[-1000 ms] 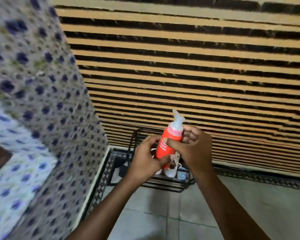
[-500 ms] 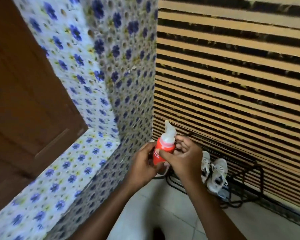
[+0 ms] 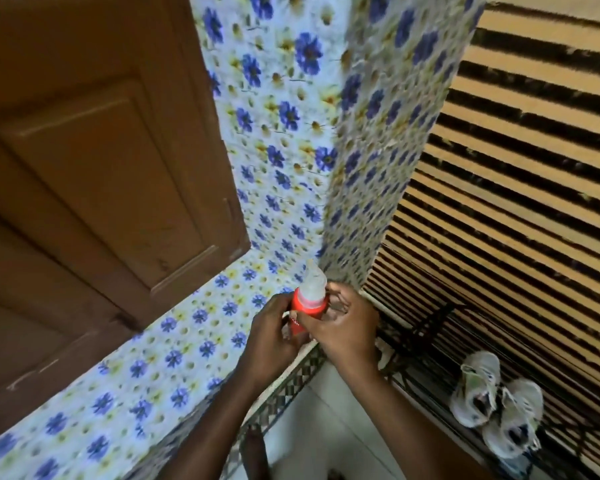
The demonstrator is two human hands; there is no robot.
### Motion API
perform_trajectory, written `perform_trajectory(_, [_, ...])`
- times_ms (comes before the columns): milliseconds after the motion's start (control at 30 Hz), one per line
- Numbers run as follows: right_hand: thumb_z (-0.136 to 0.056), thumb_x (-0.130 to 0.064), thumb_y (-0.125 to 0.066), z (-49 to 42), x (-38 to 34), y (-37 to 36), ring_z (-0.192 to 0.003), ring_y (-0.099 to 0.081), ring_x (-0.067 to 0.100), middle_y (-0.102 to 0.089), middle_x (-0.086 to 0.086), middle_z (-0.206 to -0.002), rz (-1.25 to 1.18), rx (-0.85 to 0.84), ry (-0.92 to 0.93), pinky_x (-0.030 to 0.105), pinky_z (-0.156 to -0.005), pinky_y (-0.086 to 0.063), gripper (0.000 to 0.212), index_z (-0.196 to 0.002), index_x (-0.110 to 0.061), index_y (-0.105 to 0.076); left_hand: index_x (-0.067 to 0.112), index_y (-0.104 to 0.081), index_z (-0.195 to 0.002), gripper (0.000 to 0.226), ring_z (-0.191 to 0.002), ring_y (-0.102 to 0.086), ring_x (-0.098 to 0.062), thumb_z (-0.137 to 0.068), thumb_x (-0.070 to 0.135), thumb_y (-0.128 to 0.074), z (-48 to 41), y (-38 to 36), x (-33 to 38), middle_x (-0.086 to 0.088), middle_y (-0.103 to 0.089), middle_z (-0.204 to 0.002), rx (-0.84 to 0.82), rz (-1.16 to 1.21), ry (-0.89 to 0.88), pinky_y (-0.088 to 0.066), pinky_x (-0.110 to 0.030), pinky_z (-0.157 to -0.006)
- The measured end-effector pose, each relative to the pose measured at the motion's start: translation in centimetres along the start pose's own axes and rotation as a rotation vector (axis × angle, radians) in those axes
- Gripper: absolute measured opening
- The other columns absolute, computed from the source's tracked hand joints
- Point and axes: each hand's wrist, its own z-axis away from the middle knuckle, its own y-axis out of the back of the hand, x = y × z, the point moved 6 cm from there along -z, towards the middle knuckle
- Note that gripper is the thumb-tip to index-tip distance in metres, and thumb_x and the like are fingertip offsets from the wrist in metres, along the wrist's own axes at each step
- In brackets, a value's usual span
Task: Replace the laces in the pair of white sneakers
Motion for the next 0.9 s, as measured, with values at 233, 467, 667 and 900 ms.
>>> perform_trajectory(233, [-0.062,-0.039,-0.092,-4.8,-1.2,-9.7,-0.087,-0.071,0.014,-0.076,-0.002,-0.096,0.298,0.057,0.29,0.03,-0.077,-0.059,0.053,-0.105,-0.019,-0.07,0.024,-0.065,-0.127,0.049,-0.108,-0.063,-0.007,-0.079,0.025,-0.071,-6.8,5.1,-8.6,0.008,-0.066,-0.12,-0.03,-0.065,0.039,-0.057,-0.041,-0.085])
perform_trajectory(467, [-0.061,-0.028,-0.09,-10.0,3.4,-17.3,-0.081,-0.06,-0.007,-0.073,-0.011,-0.087,0.253,0.094,0.164,-0.002,-0.073,-0.038,0.043,-0.098,-0.028,-0.068,0.011,-0.067,-0.123,0.053,-0.107,-0.063,-0.014,-0.079,0.039,-0.058,-13.4,6.5,-15.4,-0.005,-0.067,-0.119,-0.086,-0.126,0.065,-0.05,-0.019,-0.089])
perform_trajectory(667, [-0.064,-0.035,-0.088,-13.5,6.7,-21.8,-0.079,-0.061,-0.003,-0.073,-0.011,-0.089,0.304,0.085,0.164,0.011,-0.076,-0.05,0.042,-0.098,-0.031,-0.065,0.007,-0.064,-0.122,0.041,-0.107,-0.06,-0.017,-0.081,0.0,-0.068,-17.3,6.4,-20.8,-0.009,-0.066,-0.117,-0.087,-0.195,0.075,-0.032,0.002,-0.083])
perform_trajectory(900, [-0.066,-0.032,-0.084,-15.8,7.6,-24.6,-0.066,-0.064,0.011,-0.07,-0.007,-0.077,0.414,0.057,0.297,0.027,-0.064,-0.056,0.032,-0.088,-0.028,-0.062,0.007,-0.062,-0.124,0.044,-0.108,-0.063,-0.026,-0.081,0.0,-0.063,-19.2,6.0,-24.2,-0.011,-0.065,-0.118,-0.053,-0.226,0.115,-0.039,-0.015,-0.085])
